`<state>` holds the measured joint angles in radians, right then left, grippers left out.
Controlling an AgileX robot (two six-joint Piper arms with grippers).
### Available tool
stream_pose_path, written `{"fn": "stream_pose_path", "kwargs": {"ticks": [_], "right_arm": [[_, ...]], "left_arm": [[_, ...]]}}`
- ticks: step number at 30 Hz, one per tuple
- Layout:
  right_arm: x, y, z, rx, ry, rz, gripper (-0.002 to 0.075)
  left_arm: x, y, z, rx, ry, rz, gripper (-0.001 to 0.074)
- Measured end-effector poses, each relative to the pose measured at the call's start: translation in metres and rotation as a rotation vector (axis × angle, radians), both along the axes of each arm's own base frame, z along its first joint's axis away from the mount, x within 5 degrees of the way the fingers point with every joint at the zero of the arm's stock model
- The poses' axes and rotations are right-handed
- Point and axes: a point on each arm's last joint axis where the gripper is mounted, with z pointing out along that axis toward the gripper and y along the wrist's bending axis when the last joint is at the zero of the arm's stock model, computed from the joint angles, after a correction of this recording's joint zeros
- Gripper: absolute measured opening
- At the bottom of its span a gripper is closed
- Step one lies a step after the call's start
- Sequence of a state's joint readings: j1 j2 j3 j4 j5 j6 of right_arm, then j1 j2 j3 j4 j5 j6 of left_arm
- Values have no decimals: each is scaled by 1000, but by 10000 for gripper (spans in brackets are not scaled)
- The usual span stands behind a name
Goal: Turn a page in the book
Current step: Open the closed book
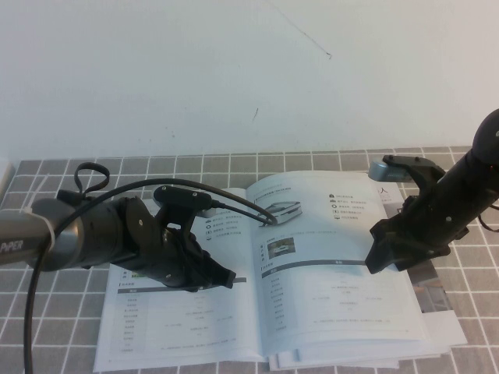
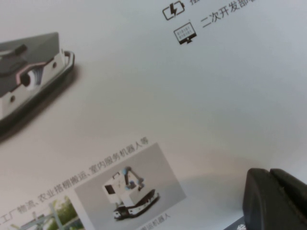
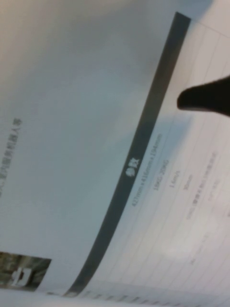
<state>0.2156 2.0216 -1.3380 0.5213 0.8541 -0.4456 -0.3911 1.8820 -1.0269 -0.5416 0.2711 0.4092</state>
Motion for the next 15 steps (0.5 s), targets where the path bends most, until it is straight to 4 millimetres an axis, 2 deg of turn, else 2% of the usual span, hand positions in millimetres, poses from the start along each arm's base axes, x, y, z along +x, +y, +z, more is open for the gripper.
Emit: {"fn": "stream_pose_path", "kwargs": {"ticks": [15], "right_arm": [[0, -1, -3, -14, -2, 20, 428]], "left_arm": [[2, -1, -5, 2, 11, 1, -4]]}}
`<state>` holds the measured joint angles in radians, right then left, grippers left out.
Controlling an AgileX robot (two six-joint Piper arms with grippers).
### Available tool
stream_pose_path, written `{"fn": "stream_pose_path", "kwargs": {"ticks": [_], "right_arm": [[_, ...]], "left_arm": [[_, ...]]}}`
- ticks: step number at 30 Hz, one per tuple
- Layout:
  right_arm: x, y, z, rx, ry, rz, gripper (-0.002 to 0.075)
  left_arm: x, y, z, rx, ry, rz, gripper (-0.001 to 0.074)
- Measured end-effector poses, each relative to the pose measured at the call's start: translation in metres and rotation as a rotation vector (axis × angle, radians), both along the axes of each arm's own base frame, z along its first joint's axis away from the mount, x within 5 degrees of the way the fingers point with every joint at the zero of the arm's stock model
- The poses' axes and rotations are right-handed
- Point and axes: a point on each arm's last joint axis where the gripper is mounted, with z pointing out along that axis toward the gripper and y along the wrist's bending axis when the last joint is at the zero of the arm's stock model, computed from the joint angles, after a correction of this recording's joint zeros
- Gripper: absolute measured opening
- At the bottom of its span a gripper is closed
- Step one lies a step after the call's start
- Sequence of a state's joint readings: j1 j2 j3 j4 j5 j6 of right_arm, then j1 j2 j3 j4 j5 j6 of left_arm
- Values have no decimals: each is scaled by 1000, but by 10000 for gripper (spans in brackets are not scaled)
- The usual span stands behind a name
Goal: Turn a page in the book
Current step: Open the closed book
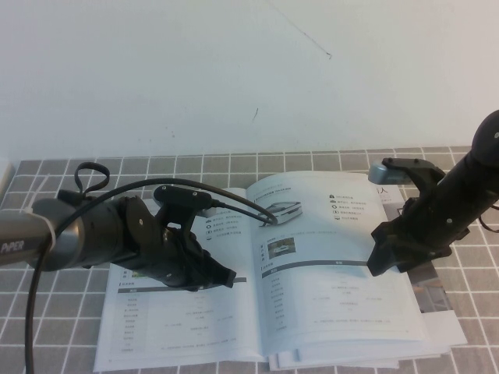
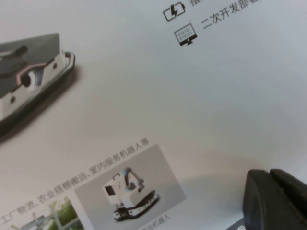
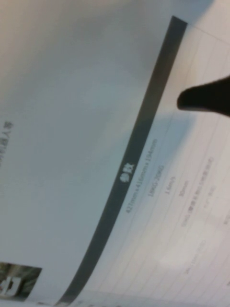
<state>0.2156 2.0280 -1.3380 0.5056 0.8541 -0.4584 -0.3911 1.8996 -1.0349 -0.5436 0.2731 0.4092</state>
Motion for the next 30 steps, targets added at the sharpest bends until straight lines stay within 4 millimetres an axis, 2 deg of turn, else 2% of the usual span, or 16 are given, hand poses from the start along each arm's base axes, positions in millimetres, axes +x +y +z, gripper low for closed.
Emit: {"fn": "stream_pose_path", "kwargs": {"ticks": [10, 21, 30], "right_arm": [[1, 1, -10, 5, 16, 6, 429], [3, 10, -6, 109, -6, 20, 429], [5, 7, -4, 74, -20, 39, 429]], "left_arm": [[0, 0, 0, 0, 0, 0, -4], [0, 0, 0, 0, -2, 1, -4], [0, 0, 0, 0, -3, 1, -4]]}}
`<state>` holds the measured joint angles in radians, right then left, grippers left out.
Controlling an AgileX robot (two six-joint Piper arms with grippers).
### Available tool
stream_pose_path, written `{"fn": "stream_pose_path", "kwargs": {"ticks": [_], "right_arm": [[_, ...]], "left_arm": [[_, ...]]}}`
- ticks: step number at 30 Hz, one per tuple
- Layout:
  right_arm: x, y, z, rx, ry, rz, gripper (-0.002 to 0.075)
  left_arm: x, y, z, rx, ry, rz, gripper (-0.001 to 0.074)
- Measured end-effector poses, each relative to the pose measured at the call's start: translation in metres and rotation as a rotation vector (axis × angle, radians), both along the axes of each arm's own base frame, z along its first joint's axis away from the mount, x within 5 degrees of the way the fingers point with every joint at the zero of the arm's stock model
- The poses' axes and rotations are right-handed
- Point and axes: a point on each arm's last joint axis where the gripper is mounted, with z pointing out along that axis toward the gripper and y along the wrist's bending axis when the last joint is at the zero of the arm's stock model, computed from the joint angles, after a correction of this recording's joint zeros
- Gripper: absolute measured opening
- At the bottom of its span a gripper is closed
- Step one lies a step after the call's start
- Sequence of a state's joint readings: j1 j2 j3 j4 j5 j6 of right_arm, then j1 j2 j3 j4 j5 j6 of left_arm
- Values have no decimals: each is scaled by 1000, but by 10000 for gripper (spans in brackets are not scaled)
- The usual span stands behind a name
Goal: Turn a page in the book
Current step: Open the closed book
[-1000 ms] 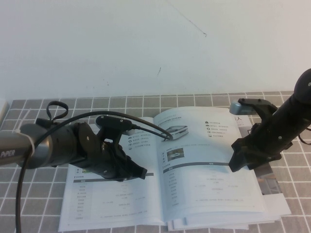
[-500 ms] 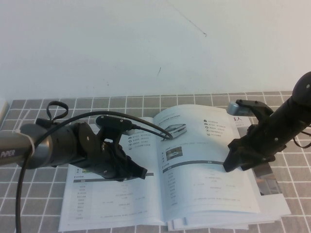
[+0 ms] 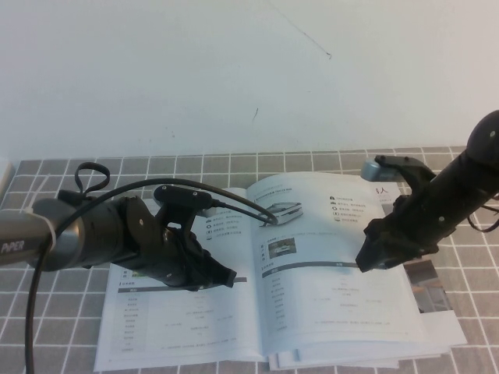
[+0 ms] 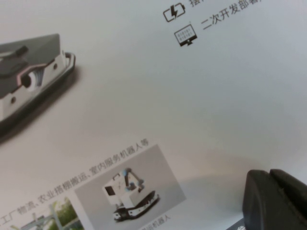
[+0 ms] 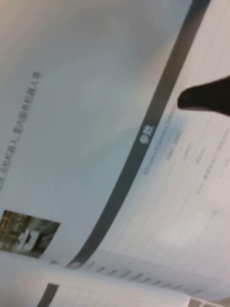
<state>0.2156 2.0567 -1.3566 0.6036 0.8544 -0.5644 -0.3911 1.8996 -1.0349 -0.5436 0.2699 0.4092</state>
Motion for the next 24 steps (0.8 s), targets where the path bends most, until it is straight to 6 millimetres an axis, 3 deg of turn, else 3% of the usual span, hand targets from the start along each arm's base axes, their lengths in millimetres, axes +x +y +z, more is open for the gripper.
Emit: {"fn": "stream_pose_path", "kwargs": {"ticks": [6, 16, 24], "right_arm": [[9, -4, 12, -67, -13, 9, 429], [9, -6, -5, -111, 32, 24, 429], [8, -11, -5, -138, 55, 47, 429]], "left_arm": [[0, 0, 0, 0, 0, 0, -4], [0, 0, 0, 0, -1, 0, -4], [0, 0, 0, 0, -1, 0, -4]]}}
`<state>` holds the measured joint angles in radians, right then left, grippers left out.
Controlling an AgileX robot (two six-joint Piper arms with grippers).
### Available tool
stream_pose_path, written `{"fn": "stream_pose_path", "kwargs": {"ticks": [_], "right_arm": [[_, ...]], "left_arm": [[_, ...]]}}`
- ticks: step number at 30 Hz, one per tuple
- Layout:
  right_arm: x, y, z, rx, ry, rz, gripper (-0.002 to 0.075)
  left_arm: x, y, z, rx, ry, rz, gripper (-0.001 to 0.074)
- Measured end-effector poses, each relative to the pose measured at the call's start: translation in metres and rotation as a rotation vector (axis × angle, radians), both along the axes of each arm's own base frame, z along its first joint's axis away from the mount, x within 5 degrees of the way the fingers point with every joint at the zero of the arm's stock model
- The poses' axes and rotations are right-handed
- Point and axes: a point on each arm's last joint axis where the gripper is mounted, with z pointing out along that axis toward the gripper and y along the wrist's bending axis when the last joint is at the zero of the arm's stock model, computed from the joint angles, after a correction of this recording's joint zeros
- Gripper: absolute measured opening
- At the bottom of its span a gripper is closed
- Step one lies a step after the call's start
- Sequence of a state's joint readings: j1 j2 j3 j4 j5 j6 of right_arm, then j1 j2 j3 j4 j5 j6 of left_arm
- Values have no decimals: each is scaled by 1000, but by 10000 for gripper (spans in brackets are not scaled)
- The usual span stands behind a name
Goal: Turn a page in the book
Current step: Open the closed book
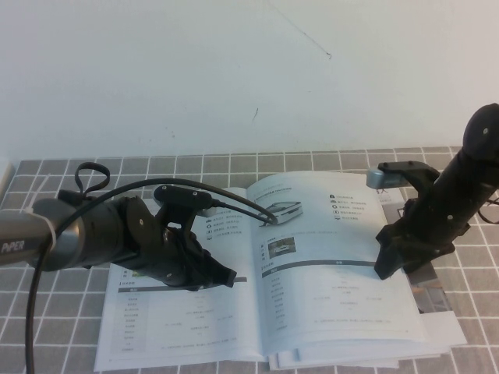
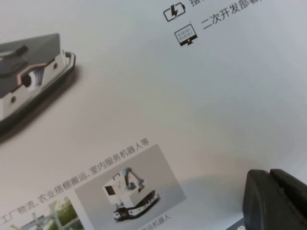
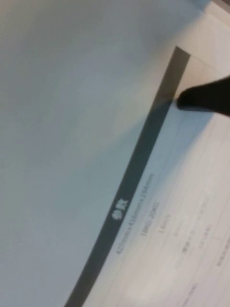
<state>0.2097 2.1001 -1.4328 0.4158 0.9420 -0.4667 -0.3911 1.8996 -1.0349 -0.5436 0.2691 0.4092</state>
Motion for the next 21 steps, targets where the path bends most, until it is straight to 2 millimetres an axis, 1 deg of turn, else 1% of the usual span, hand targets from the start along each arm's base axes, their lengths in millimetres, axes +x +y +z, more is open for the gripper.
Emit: {"fn": "stream_pose_path", "kwargs": {"ticks": [5, 11, 17, 19, 21], "right_arm": [[-1, 0, 1, 19, 10, 5, 429], [-2, 8, 4, 119, 20, 9, 429], [-2, 10, 5, 140, 26, 10, 429], [-2, 10, 10, 144, 16, 9, 429], [-2, 11, 20, 151, -2, 17, 429]], "left_arm": [[0, 0, 0, 0, 0, 0, -4], [0, 0, 0, -3, 1, 3, -4], [0, 0, 0, -2, 1, 2, -4], [0, 0, 0, -2, 1, 2, -4], [0, 0, 0, -2, 1, 2, -4]]}}
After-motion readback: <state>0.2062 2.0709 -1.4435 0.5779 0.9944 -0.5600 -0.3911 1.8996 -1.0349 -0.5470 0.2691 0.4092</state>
